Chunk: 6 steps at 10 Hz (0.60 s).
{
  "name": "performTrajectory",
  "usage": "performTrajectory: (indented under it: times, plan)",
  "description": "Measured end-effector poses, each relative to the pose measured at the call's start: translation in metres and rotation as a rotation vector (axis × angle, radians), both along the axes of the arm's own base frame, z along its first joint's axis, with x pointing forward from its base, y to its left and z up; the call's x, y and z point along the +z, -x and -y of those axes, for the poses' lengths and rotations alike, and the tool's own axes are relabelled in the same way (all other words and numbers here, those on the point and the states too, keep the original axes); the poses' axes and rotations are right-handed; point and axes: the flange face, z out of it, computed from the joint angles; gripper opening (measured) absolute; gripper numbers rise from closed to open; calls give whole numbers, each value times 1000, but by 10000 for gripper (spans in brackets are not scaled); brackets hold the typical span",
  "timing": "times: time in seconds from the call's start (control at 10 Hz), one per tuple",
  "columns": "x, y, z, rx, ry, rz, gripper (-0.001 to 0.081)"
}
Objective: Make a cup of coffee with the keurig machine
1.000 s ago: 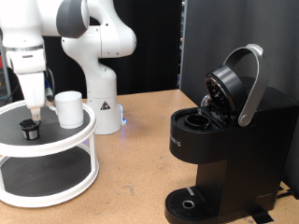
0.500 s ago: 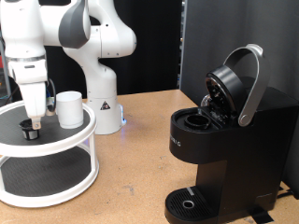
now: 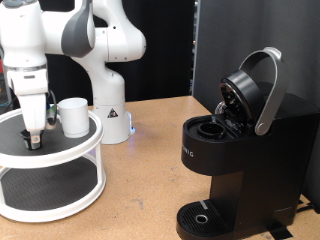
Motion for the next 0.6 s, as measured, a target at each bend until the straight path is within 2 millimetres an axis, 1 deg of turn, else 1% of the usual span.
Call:
performTrajectory:
  times: [0.4,0.6]
  plan:
    - [-4,0,2,-8,4,-2,801]
    - [-6,-1,2,-10,6,-1,536]
